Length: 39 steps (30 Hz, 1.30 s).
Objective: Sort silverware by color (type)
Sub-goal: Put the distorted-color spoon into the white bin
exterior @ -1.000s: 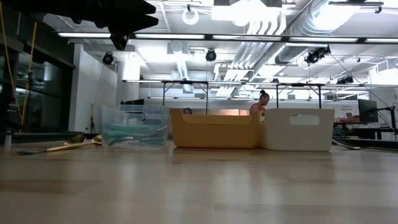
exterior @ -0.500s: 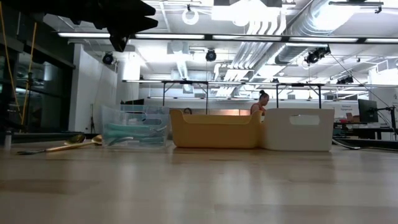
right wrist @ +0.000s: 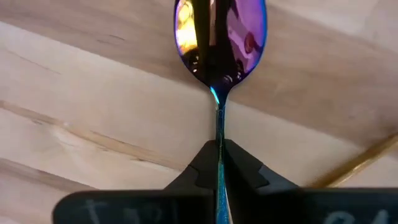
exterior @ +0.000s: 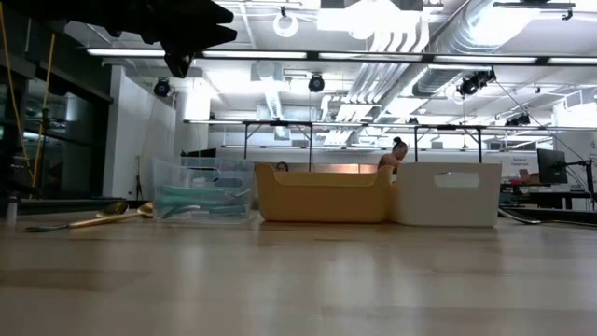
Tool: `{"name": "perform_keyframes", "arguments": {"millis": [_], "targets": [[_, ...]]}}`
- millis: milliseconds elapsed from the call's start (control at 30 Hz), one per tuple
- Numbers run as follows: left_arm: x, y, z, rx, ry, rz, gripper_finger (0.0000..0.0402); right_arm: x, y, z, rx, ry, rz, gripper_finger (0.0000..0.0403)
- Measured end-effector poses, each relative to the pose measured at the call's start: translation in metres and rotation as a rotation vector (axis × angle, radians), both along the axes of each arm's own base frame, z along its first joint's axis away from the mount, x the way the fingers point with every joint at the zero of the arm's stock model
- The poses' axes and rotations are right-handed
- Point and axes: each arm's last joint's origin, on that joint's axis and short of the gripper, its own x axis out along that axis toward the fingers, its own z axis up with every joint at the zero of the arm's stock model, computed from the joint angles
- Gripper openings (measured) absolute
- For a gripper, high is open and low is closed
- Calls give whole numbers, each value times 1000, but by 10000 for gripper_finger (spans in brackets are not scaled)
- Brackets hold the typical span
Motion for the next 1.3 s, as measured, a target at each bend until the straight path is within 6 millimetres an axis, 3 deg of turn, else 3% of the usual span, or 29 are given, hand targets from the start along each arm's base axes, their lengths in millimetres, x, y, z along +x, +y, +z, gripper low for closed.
{"name": "perform_keyframes", "arguments": {"millis": [267, 433, 733, 1000, 1300], "targets": [[0, 0, 0, 0, 0, 1, 113, -1, -15, 12, -156, -144, 3, 2], [0, 0, 0, 0, -1, 0, 113, 9, -19, 18, -190, -245, 53, 1], [0, 0, 0, 0, 0, 1, 113, 35, -20, 26, -277, -498, 150, 1], [0, 0, 0, 1, 0, 1, 113, 62, -23, 42, -484, -771, 227, 0], [0, 0, 4, 72, -38, -9, 113, 101, -47, 68, -667, -923, 530, 0]]}}
